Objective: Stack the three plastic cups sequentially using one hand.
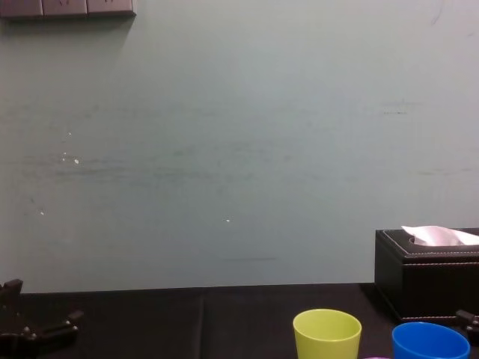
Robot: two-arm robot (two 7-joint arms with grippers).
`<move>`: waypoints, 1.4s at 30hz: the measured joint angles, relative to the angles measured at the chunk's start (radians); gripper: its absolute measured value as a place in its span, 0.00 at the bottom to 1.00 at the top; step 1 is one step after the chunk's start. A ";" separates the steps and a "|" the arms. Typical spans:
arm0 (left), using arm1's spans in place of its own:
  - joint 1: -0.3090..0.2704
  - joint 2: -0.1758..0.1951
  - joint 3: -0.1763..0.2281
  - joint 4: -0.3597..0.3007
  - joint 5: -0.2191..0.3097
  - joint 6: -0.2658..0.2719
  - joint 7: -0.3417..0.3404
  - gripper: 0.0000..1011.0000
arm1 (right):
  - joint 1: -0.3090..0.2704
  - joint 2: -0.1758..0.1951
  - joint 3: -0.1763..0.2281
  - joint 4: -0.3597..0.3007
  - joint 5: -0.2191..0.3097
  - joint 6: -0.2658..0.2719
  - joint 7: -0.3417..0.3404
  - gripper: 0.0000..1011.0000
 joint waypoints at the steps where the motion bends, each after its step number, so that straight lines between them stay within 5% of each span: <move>1: 0.000 0.000 0.000 0.000 0.000 0.000 0.000 1.00 | 0.000 0.000 0.000 0.000 0.000 0.000 0.000 0.99; 42: 0.000 0.000 0.000 0.000 0.000 0.000 0.000 1.00 | -0.018 0.000 0.018 -0.017 0.001 0.009 -0.002 0.99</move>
